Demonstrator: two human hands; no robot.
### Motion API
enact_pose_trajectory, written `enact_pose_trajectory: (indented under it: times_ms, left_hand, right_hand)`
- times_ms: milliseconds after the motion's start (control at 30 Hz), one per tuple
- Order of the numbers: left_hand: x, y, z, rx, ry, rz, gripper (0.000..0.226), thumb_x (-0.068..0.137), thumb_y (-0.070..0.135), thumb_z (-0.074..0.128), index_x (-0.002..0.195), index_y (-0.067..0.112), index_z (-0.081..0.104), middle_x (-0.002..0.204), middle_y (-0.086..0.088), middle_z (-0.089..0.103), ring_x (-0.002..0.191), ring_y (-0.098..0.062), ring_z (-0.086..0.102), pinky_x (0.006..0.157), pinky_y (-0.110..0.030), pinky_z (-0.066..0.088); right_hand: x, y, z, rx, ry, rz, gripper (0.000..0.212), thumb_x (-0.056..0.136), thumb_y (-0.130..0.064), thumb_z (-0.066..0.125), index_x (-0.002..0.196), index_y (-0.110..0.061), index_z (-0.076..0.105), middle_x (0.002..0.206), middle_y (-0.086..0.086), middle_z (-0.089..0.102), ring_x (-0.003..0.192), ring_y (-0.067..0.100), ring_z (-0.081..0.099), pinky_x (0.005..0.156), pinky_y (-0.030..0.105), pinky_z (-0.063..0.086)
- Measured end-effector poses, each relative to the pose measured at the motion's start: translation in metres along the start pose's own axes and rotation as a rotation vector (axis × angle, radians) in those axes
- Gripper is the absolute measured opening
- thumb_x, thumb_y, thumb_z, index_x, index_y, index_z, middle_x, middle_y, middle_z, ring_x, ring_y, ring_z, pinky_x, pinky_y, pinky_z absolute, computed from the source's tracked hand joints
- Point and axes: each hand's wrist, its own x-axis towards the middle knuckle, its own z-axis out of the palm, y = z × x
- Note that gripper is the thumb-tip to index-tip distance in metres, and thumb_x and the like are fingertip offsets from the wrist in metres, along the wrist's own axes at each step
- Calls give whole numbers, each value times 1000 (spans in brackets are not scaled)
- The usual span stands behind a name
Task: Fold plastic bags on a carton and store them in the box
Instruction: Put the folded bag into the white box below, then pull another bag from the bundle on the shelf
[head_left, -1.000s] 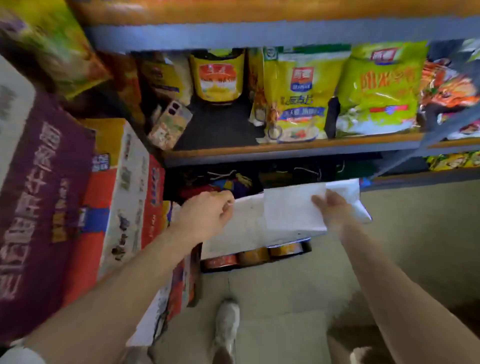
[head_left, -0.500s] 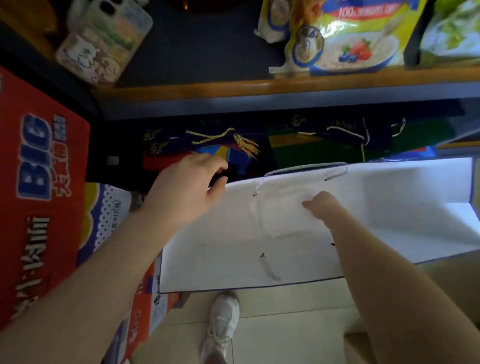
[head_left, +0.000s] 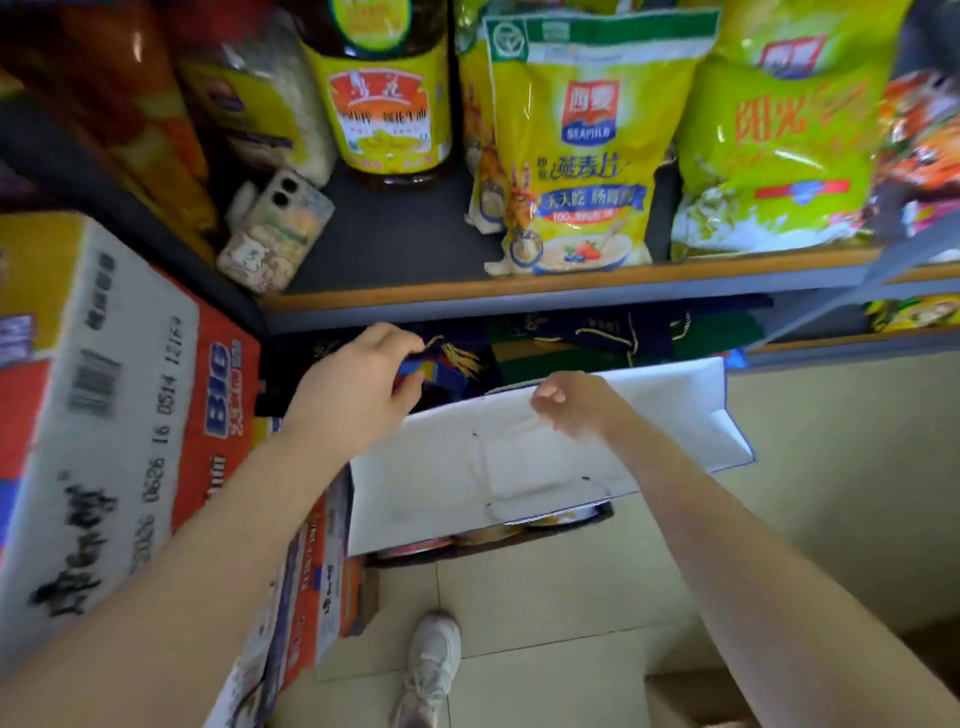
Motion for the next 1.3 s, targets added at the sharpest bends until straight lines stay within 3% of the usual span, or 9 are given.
enact_pose_trajectory:
  times_ms: [133, 333, 467, 567, 667, 800, 1033, 1167, 1300]
  left_hand:
    - [-22, 27, -80, -56, 66, -34, 32, 89, 23, 55, 120, 17, 56, 112, 0, 62, 94, -23, 62, 78, -41, 53]
    - [-74, 65, -233, -188, 318, 78, 30, 86, 25, 53, 112, 11, 60, 92, 1, 64, 75, -18, 61, 74, -35, 52]
    - [-127, 45, -316, -10, 446, 103, 40, 80, 35, 44, 108, 12, 62, 86, -2, 68, 71, -20, 58, 68, -35, 52]
    - [-161, 7, -366, 150, 480, 56, 49, 79, 43, 37, 110, 15, 62, 90, -5, 68, 81, -29, 64, 66, -38, 51]
    - [-185, -42, -409, 264, 471, 7, 56, 75, 48, 31, 106, 14, 61, 93, -6, 67, 82, -31, 64, 66, -42, 52]
    - [-196, -125, -452, 419, 416, -179, 27, 89, 29, 50, 109, 13, 57, 106, -11, 65, 94, -35, 62, 71, -42, 50]
    - [-154, -288, -513, 607, 266, -433, 29, 91, 26, 47, 117, 15, 47, 120, -11, 55, 103, -35, 59, 74, -39, 48]
    - [-117, -370, -526, 579, 197, -452, 44, 89, 38, 53, 125, 14, 42, 129, -10, 47, 117, -31, 49, 82, -41, 47]
    - [-91, -421, -519, 666, 12, -396, 72, 87, 47, 54, 143, 18, 18, 150, -8, 22, 132, -32, 32, 92, -43, 44]
  right_hand:
    - [-89, -59, -53, 102, 136, -204, 17, 92, -17, 50, 95, -7, 64, 99, 10, 64, 93, 28, 61, 78, 31, 45]
    - [-203, -175, -88, 128, 315, -526, 14, 93, -21, 49, 94, -19, 63, 86, -4, 64, 85, 16, 61, 78, 31, 46]
    - [-254, -258, -85, 109, 287, -704, 19, 95, -24, 46, 103, -19, 63, 95, -5, 65, 89, 19, 64, 80, 34, 49]
    - [-274, -313, -73, 24, 304, -808, 16, 95, -27, 46, 97, -22, 62, 92, -5, 66, 86, 14, 62, 78, 33, 47]
    - [-284, -367, -57, -26, 353, -891, 14, 94, -24, 50, 86, -23, 62, 85, -2, 68, 79, 15, 61, 74, 33, 46]
    - [-288, -442, -26, -106, 362, -960, 17, 93, -23, 50, 87, -15, 64, 79, 0, 67, 74, 20, 61, 71, 36, 48]
    - [-246, -575, 34, -195, 437, -941, 18, 92, -21, 49, 82, -15, 63, 74, -1, 65, 72, 21, 60, 70, 37, 48]
    - [-206, -639, 61, -206, 434, -856, 16, 91, -22, 48, 79, -26, 58, 80, -1, 69, 76, 22, 64, 70, 40, 52]
    - [-170, -677, 74, -175, 428, -747, 18, 91, -19, 49, 80, -21, 63, 82, 1, 71, 78, 21, 66, 73, 36, 53]
